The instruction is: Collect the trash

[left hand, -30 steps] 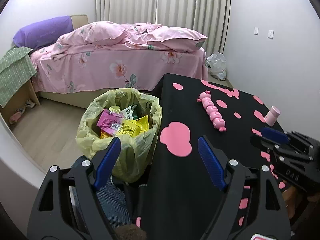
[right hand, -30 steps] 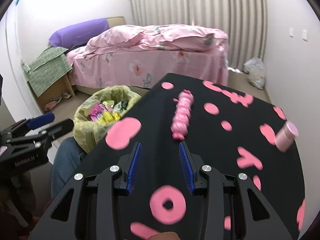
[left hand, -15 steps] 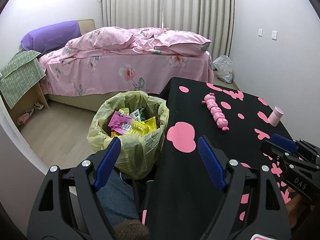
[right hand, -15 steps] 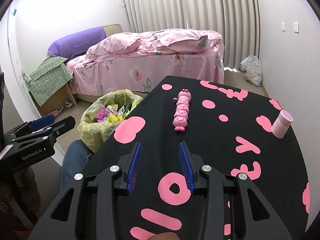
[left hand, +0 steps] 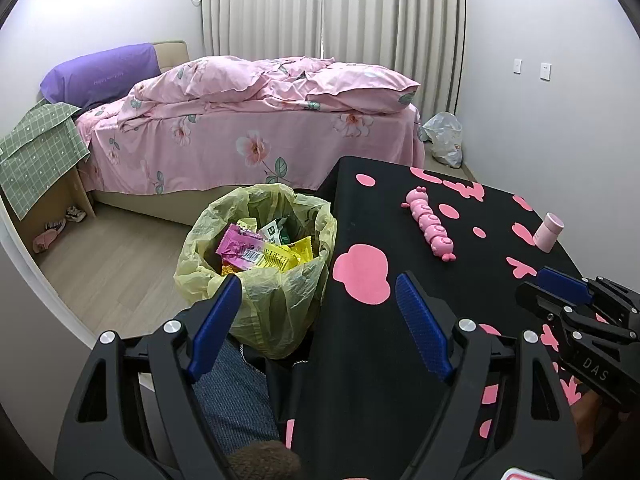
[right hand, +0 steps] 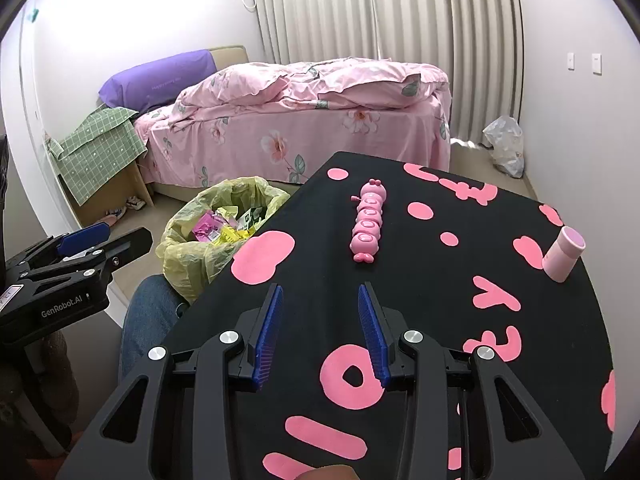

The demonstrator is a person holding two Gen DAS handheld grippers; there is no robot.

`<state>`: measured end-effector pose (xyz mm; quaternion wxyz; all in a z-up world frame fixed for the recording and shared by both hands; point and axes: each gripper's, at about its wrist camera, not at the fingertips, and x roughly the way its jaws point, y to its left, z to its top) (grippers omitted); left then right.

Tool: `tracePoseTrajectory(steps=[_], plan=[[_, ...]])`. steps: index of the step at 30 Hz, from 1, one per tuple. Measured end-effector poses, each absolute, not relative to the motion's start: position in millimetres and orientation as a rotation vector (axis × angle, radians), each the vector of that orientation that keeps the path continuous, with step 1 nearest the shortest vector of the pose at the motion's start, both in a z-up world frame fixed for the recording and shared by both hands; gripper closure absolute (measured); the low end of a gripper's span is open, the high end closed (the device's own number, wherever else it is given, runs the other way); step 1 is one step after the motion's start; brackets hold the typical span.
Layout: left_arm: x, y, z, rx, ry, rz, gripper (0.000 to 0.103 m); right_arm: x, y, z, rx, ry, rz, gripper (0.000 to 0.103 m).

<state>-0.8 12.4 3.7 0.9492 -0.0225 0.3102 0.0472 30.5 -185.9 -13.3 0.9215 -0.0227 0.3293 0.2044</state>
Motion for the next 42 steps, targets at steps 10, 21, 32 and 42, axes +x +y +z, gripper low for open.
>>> tracePoseTrajectory(steps=[10, 21, 32, 42], plan=[[-0.8, 12.5, 5.0, -0.043, 0.635, 0.088, 0.028, 30.6, -186.7, -13.6, -0.046, 0.676, 0.42, 0.066], [-2.1, 12.0, 3.7, -0.042, 0.638, 0.081, 0.028, 31.1, -189.8, -13.4, -0.041, 0.673, 0.414, 0.066], [-1.7, 11.8, 3.8, -0.042, 0.636, 0.082, 0.028, 31.1, -190.4, -12.9, -0.041, 0.67, 0.414, 0.066], [-1.9, 11.1, 3.4, -0.043, 0.637, 0.083, 0.028, 30.2, -189.5, -12.7, -0.045, 0.674, 0.418, 0.066]])
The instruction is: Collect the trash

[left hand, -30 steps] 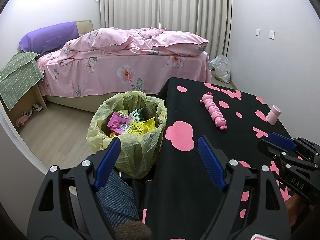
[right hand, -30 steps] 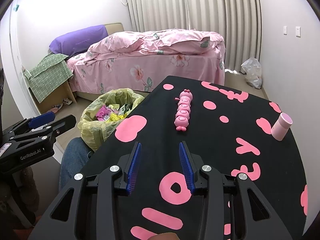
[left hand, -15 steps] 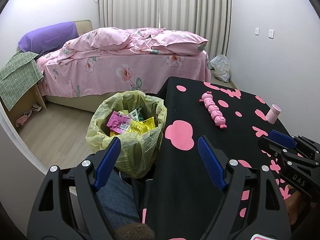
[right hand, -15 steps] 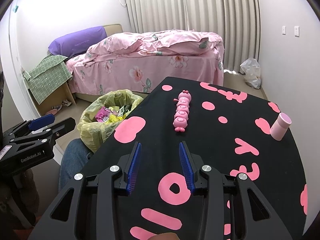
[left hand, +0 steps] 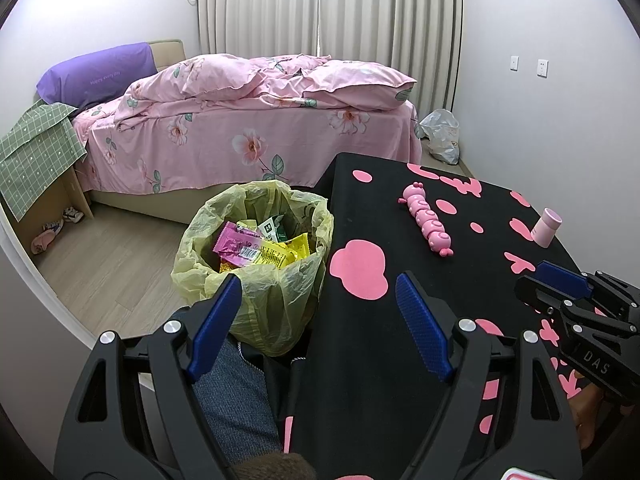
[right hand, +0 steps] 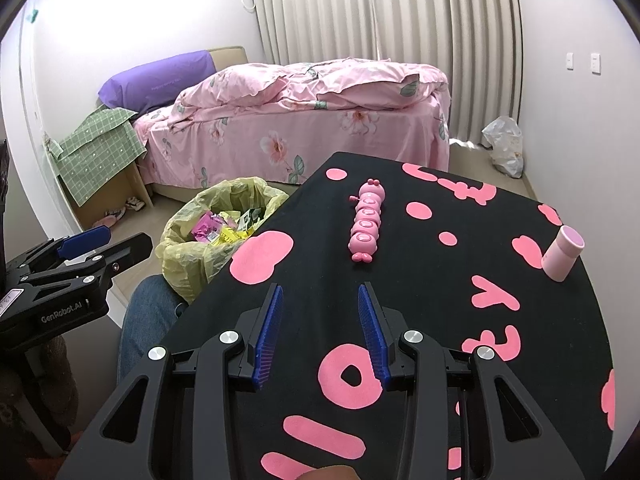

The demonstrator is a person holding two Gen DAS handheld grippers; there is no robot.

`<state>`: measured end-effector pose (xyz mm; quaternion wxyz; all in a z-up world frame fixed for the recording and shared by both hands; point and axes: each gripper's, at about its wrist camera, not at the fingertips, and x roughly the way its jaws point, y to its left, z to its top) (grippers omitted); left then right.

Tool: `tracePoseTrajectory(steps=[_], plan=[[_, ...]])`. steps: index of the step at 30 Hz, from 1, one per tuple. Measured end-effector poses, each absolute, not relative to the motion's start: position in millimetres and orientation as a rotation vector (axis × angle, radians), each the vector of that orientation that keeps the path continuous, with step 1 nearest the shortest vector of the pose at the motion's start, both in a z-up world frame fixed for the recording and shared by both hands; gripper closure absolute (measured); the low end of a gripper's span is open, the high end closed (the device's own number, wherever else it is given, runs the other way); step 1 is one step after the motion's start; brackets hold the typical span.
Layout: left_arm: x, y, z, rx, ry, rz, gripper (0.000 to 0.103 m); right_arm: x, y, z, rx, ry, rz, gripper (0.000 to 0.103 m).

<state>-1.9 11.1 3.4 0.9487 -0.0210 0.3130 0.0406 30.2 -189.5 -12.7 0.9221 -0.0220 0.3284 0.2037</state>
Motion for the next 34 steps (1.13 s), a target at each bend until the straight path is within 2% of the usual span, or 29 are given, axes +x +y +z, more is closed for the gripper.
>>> tracePoseTrajectory(steps=[24, 30, 31, 33, 34], plan=[[-2, 13, -3, -0.034, 0.644, 0.061, 0.028, 29, -187, -13, -0.063, 0.671, 0.411, 0.066], [17, 9, -16, -0.102, 0.715, -0.024, 0.028, 39, -191, -19, -0.069, 0.705, 0.411, 0.066], [23, 2, -21, -0.082, 0.731, -0.042, 0.026, 50, -200, -23, -0.041, 0.729, 0.402, 0.065], [36, -16, -31, -0.017, 0.757, -0.051, 0.017, 71, -216, -34, -0.011, 0.77, 0.36, 0.056], [46, -26, -37, 0.013, 0.775, -0.065, 0.014, 85, -227, -42, -0.005, 0.793, 0.331, 0.056]])
